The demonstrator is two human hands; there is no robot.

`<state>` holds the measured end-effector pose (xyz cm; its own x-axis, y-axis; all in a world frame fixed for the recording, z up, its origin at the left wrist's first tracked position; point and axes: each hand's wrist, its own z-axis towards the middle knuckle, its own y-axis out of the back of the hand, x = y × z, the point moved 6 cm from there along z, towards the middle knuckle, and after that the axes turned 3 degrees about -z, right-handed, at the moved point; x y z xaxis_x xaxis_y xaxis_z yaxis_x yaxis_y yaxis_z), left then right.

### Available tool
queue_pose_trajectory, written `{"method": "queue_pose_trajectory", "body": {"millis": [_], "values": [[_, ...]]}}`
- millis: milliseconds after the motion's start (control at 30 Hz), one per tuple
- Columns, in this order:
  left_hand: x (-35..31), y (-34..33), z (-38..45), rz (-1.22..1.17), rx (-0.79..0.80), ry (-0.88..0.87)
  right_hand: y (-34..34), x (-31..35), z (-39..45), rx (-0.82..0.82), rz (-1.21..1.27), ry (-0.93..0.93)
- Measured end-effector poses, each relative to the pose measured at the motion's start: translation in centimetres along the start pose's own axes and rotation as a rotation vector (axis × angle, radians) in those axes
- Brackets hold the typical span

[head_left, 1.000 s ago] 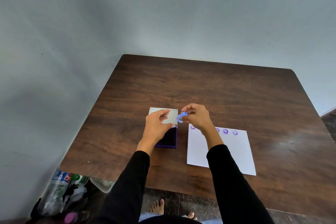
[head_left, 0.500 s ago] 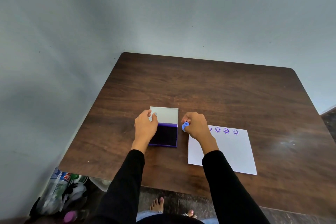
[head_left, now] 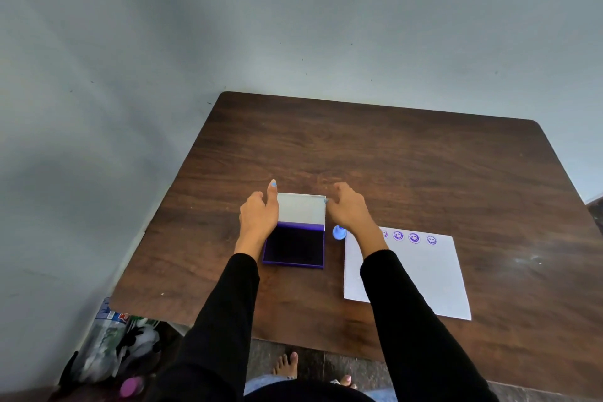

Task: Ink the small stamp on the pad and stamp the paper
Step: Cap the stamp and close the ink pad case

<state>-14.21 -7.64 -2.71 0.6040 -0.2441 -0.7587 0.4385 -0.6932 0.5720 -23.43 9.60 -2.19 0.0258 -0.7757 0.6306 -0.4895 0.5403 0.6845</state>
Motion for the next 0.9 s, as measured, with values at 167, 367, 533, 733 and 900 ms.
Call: {"method": "queue_pose_trajectory", "body": {"millis": [167,367,533,733,900], "values": [[0.4,-0.5,0.7,0.033,0.012,0.016,-2.4,1.2,0.5,0.007,-0.256,0.043],[0.2,-0.8,0.9,0.007,0.002,0.014,-3.2,1.3,0.9,0.007,-0.237,-0.003],[-0.2,-0.6,0.6,-0.016,0.014,0.011,-2.3,1.3,0.5,-0.071,-0.066,-0.044],[-0.2,1.0,-0.6,-0.1,0.01,0.02,-0.2,1.9,-1.4,-0.225,0.123,-0.007],[0.2,2.4,-2.6,-0.128,-0.026,-0.027,0.6,1.7,-4.3,-0.269,0.21,0.054]]}}
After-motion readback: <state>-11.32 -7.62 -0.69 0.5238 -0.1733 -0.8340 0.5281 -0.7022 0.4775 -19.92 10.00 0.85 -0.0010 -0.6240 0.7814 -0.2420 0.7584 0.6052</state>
